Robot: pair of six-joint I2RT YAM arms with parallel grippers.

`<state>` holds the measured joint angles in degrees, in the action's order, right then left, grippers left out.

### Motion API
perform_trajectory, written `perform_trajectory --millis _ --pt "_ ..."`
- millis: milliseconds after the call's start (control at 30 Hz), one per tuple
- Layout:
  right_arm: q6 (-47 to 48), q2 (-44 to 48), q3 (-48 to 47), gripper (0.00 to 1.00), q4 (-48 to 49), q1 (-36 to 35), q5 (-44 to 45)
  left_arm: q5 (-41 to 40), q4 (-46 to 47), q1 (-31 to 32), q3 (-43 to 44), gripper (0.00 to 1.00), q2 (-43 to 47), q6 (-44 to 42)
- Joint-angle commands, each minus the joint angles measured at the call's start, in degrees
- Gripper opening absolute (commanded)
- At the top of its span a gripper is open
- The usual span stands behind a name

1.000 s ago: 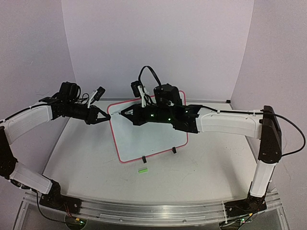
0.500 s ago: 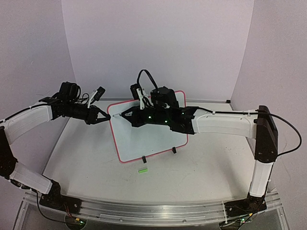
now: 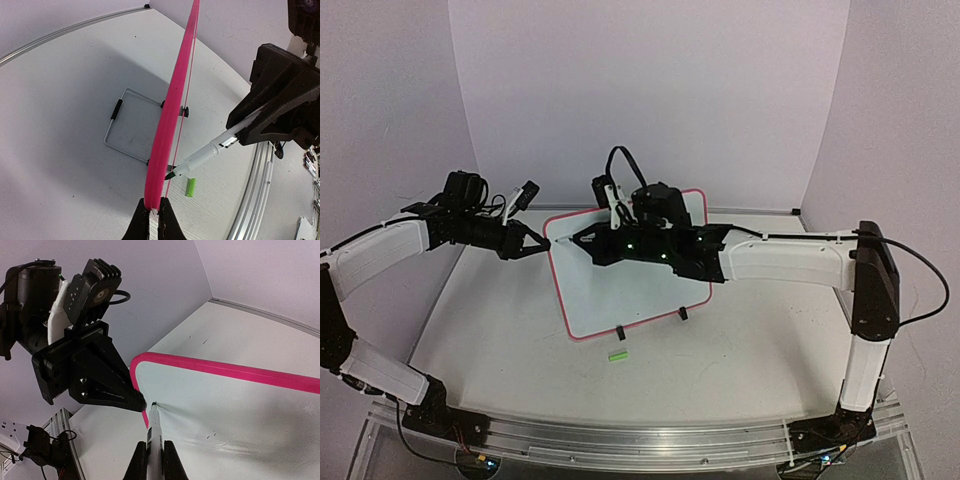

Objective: Write a sentence on the whiteboard

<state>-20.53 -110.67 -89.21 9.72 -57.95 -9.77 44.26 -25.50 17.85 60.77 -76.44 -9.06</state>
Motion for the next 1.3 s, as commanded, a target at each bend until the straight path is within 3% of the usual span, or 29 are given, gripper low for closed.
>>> perform_trajectory --millis 0,1267 --pt "-0.8 1.0 2.2 0.00 1.2 0.0 2.7 -1.7 -0.6 0.3 0.5 0.00 0.8 -2.1" --pt "-1.2 4.9 6.6 0.00 4.2 0.0 7.2 -1.9 -0.6 0.4 0.5 0.00 1.0 -2.3"
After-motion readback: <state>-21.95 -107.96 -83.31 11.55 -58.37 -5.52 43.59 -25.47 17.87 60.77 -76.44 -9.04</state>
